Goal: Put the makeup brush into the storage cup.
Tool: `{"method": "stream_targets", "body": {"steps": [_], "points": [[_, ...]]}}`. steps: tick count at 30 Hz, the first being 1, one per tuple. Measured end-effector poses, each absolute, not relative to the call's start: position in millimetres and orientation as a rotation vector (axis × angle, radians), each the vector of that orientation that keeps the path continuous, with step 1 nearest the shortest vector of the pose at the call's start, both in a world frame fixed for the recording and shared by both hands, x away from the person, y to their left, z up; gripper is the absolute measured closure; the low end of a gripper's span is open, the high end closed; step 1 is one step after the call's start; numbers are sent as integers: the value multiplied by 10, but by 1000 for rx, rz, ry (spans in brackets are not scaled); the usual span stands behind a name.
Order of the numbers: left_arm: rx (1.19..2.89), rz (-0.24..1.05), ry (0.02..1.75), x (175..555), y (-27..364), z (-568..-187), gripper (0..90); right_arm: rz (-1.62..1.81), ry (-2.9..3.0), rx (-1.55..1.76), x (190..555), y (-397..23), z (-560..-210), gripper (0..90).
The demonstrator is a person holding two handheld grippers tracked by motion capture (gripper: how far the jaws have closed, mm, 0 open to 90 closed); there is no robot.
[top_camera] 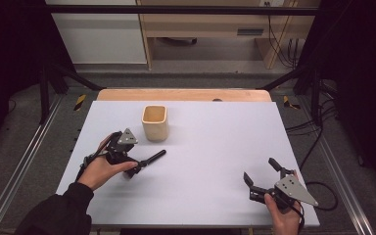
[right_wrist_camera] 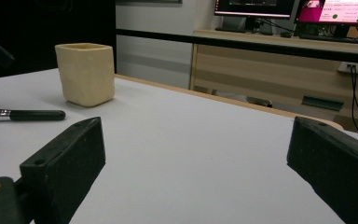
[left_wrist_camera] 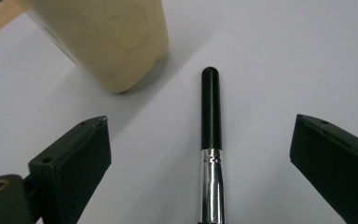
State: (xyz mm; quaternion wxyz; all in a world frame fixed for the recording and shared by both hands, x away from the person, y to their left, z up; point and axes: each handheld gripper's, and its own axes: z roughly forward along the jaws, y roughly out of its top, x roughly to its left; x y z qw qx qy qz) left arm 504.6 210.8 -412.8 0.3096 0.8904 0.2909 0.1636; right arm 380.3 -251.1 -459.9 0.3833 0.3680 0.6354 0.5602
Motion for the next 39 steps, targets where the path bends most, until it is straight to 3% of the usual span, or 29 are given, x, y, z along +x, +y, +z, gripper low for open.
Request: {"method": "stream_targets", "body": {"steps": [10, 14, 25, 39], "points": [[2441, 391, 799, 5144, 2036, -4256, 61, 1427, 1621, 940, 3802, -2510, -4596, 45], [2476, 363, 801, 5156, 2030, -4297, 142, 1423, 1631, 929, 3808, -2485, -4599, 44], [2530, 331, 823, 5170, 1974, -4368, 212, 1424, 1638, 934, 3821, -2437, -4607, 35], [2610, 269, 828, 5138, 2036, -4414, 557, 1423, 1650, 940, 3825, -2420, -4616, 31]]}}
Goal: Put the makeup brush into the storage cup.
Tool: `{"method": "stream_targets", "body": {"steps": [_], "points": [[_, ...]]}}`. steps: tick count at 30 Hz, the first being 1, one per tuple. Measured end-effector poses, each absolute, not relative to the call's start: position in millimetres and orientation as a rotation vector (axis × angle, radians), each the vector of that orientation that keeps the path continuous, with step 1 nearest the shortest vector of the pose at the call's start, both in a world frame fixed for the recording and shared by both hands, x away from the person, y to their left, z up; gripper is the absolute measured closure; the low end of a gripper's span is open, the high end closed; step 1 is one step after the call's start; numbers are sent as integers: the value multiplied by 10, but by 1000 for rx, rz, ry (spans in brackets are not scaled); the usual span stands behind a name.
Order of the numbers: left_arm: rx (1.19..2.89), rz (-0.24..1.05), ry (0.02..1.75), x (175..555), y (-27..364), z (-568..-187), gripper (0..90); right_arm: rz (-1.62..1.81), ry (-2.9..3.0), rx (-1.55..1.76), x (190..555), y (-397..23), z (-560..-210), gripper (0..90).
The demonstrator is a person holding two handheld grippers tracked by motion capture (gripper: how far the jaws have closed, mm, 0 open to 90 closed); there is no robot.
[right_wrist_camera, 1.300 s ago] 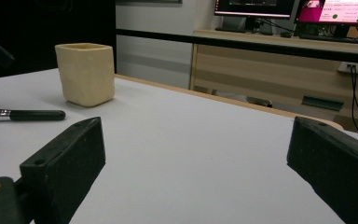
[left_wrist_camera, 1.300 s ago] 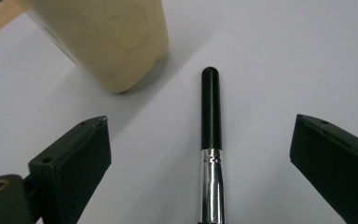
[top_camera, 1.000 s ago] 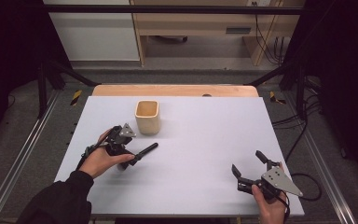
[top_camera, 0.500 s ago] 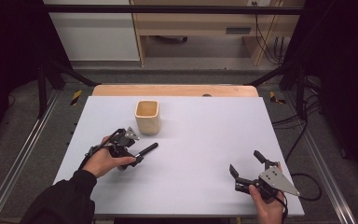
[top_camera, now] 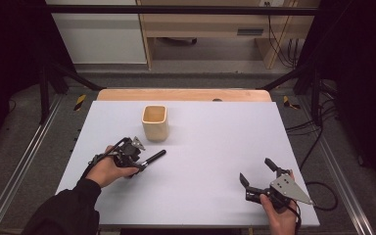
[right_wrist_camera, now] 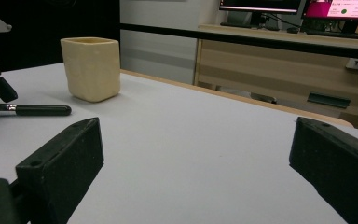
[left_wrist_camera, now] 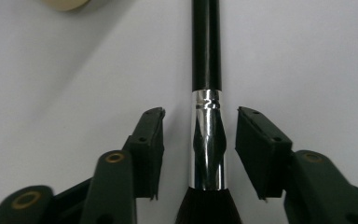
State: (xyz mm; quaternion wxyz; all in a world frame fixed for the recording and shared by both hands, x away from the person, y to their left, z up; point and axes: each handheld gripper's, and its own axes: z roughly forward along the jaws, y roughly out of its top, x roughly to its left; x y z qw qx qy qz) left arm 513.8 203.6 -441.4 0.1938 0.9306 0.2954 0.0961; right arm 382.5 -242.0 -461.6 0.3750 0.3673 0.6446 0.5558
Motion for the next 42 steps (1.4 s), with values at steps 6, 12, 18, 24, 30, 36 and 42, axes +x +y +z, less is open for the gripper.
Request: {"method": "stream_targets", "body": {"steps": [6, 12, 18, 24, 30, 36, 42], "points": [[2635, 248, 816, 5118, 2034, -4431, 637, 1427, 1648, 939, 3828, -2417, -4617, 30], [2644, 239, 810, 5117, 2044, -4469, 697, 1425, 1655, 932, 3829, -2402, -4619, 30], [2660, 247, 795, 5112, 2039, -4467, 706, 1424, 1665, 923, 3832, -2394, -4621, 30], [2688, 290, 750, 5087, 2010, -4448, 710, 1424, 1656, 939, 3829, -2428, -4616, 31], [2667, 303, 735, 5058, 2038, -4386, 711, 1418, 1663, 926, 3834, -2406, -4622, 31], [2666, 312, 704, 5021, 2034, -4337, 712, 1415, 1668, 926, 3833, -2404, -4624, 31], [2646, 309, 660, 4964, 1987, -4277, 712, 1393, 1696, 897, 3826, -2347, -4631, 30]]}}
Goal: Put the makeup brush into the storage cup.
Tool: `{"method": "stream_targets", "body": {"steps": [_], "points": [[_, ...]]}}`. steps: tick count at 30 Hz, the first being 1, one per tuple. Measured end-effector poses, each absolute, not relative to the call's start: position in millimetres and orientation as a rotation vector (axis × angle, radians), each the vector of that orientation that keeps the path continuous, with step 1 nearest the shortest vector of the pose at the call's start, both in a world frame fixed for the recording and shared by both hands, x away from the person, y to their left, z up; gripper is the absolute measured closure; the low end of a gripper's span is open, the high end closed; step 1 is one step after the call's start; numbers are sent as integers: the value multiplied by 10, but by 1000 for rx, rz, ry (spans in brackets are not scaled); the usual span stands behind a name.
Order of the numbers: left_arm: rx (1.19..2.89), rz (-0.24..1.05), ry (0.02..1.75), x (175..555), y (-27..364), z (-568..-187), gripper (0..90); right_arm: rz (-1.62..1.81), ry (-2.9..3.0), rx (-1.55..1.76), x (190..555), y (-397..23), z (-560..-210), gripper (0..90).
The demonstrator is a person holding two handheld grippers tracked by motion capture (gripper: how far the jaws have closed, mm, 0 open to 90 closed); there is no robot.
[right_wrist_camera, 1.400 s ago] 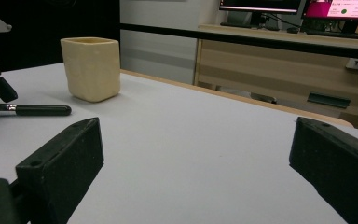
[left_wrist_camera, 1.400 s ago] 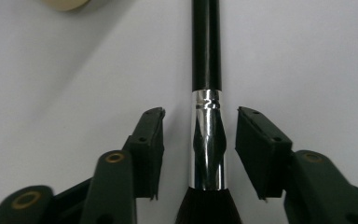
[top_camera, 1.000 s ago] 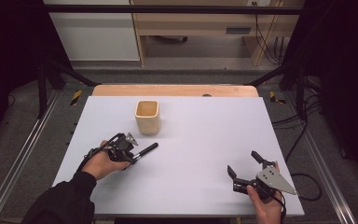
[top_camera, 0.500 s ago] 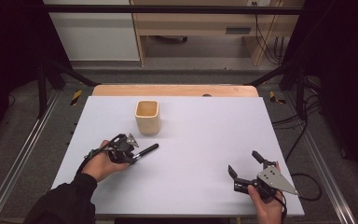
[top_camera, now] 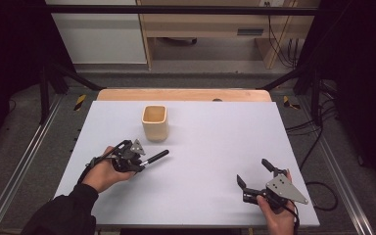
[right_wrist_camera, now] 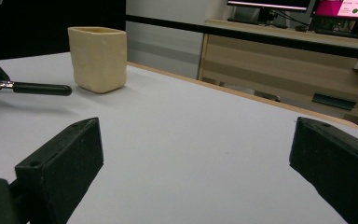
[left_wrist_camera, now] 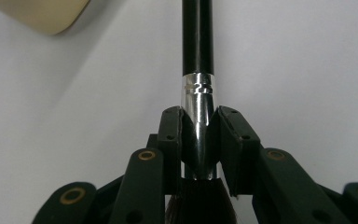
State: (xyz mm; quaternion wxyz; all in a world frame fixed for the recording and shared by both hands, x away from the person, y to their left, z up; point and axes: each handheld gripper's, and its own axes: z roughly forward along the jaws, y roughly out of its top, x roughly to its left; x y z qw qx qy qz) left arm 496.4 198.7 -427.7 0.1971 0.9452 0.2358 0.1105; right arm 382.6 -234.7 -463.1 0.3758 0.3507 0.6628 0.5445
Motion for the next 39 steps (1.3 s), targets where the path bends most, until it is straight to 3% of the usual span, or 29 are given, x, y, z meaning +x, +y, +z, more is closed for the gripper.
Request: {"method": "stream_targets", "body": {"steps": [12, 24, 39], "points": [[2643, 281, 491, 4922, 1888, -4235, 712, 1250, 1917, 779, 3869, -1918, -4549, 41], [2618, 287, 457, 4901, 1717, -4056, 712, 1027, 2083, 524, 4018, -1334, -4323, 47], [2659, 265, 376, 4858, 1491, -4000, 711, 854, 2186, 344, 4112, -1090, -4232, 71]]}}
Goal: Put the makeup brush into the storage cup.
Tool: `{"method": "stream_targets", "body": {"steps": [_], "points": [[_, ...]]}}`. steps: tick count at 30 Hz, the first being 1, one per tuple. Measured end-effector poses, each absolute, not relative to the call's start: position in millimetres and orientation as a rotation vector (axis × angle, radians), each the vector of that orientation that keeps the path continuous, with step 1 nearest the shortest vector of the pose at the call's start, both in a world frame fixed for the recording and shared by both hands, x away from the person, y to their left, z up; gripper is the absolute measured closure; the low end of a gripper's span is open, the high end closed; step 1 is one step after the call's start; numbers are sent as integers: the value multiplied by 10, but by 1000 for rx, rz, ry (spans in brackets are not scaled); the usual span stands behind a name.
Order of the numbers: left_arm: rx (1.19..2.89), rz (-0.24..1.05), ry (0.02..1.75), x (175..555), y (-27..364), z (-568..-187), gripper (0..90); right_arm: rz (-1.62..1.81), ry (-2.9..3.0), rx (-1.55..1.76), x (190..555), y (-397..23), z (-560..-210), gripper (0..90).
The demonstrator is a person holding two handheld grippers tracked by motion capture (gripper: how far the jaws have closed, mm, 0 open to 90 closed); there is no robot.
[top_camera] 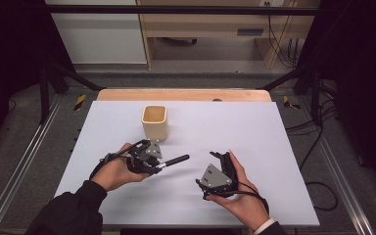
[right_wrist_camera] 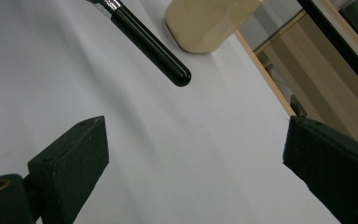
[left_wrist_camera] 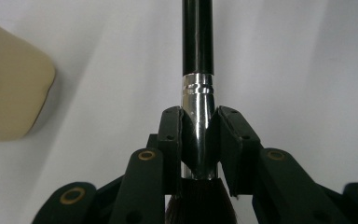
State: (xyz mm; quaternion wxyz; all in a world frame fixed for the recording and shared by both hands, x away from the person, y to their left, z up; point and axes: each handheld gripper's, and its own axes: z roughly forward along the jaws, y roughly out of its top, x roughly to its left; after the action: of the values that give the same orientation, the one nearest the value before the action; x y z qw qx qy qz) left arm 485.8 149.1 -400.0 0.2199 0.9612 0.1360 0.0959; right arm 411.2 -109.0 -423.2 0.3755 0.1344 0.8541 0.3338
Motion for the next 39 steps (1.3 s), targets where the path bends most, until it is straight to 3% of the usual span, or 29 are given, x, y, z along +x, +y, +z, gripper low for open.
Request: {"method": "stream_targets", "body": {"steps": [39], "points": [[2676, 248, 318, 4887, 1224, -3934, 712, 619, 2162, 185, 4153, -863, -4240, 88]]}}
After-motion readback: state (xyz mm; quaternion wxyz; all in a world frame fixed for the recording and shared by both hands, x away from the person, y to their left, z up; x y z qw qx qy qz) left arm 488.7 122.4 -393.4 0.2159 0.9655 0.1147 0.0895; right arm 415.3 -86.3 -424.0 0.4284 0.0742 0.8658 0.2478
